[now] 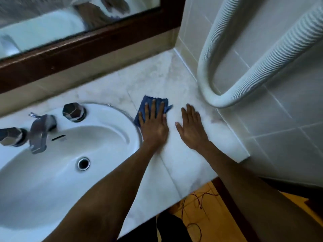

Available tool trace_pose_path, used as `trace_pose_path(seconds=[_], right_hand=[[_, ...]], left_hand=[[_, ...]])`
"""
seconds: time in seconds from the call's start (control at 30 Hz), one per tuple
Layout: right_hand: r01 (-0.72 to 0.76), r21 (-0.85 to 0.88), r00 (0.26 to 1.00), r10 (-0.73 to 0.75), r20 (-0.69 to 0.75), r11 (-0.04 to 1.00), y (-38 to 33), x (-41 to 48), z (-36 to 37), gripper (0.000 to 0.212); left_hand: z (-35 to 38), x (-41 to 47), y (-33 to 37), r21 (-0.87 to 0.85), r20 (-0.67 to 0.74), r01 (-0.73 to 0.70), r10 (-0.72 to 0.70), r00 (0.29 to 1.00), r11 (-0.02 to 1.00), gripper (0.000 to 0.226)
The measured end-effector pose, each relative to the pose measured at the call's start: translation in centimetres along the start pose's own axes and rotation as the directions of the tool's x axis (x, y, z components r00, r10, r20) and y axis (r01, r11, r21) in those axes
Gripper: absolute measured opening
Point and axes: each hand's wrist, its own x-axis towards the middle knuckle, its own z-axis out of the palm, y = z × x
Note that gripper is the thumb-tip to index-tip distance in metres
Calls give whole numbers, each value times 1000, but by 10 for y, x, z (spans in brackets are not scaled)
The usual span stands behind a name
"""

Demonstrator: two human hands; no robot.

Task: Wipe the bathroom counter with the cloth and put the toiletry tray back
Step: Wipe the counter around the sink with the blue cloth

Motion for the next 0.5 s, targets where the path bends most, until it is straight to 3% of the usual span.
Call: trace_pose_path(seconds=[0.17,0.27,0.4,0.5], right_hand=[[-50,-36,999,51,6,998,-14,66,-2,72],[-145,-59,989,144,-8,988,-34,92,2,72],[-195,-95,969,177,-170,976,-43,94,16,70],[-197,-101,958,169,-233,975,-41,93,17,68]], left_hand=[[-45,106,-54,39,46,49,-50,998,998,55],[-59,107,-76,54,80,86,-90,993,995,57],[-65,86,-83,141,175,48,-73,982,989,59],[-85,107,-114,167,161,36,-63,985,985,58]])
